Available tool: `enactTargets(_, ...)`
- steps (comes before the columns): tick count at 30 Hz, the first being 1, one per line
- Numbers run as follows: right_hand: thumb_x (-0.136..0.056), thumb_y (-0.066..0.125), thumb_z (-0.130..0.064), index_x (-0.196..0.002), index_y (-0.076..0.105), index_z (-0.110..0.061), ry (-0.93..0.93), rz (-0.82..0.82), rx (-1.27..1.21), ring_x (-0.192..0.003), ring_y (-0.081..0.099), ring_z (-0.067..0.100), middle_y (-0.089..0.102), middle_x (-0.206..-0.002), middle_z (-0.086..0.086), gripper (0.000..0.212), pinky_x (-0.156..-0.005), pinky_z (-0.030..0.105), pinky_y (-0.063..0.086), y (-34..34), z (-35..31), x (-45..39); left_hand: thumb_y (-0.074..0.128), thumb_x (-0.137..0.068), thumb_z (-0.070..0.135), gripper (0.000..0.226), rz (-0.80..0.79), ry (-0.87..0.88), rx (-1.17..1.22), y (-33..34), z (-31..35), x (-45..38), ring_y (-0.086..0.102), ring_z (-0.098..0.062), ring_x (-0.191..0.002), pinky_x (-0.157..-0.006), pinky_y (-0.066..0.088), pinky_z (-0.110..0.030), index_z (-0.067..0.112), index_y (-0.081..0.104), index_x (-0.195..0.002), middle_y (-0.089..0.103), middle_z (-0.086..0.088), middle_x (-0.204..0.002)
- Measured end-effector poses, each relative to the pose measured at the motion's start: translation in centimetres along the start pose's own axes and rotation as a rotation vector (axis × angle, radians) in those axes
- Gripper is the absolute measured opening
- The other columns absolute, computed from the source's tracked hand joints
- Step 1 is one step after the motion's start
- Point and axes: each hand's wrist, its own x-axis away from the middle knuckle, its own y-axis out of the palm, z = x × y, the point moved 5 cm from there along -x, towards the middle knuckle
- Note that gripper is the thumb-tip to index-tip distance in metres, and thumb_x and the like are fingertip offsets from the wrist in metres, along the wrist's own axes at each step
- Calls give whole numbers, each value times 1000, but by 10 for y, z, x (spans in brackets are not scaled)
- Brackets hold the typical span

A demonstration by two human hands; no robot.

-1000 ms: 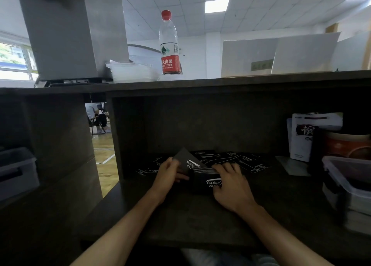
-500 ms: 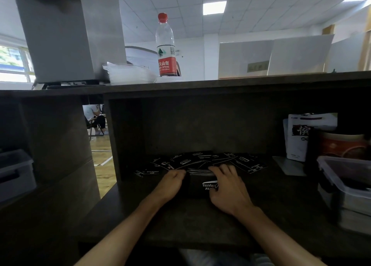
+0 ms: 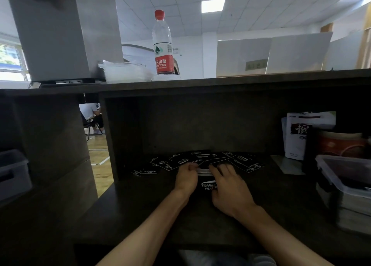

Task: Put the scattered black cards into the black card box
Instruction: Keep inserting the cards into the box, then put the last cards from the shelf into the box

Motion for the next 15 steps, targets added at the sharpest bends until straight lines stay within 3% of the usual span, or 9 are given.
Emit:
enactTargets(3,-88,58,-30,-150,28,-24,37,-21,-17,-130,33,19,37,-139,1,70,-99,36,44,-1,0,0,39,-102,18,27,-63,-33,70,3,3,2,59,-17,-107,-98,47,-33,18,62,-117,62,-4,-118)
enactTargets(7,-87,58,-26,-152,24,-24,30,-21,32,-131,31,23,36,-142,4,73,-104,39,41,0,-5,0,39,-104,22,31,-106,61,35,4,4,3,50,-9,-112,-95,37,-23,19,56,-129,55,4,-125)
enactTargets(12,-84,62,-30,-148,29,-22,71,-25,91,-129,29,31,35,-140,9,73,-103,50,37,2,-10,1,40,-103,19,32,-120,126,38,8,-5,-8,51,-10,-114,-96,36,-22,20,58,-130,56,1,-133)
enactTargets(15,-81,65,-31,-139,36,-18,89,-32,76,-125,31,33,38,-135,11,66,-101,54,37,1,-12,2,40,-103,33,35,-149,104,154,7,-13,-10,54,-12,-113,-99,40,-29,21,56,-131,57,1,-133)
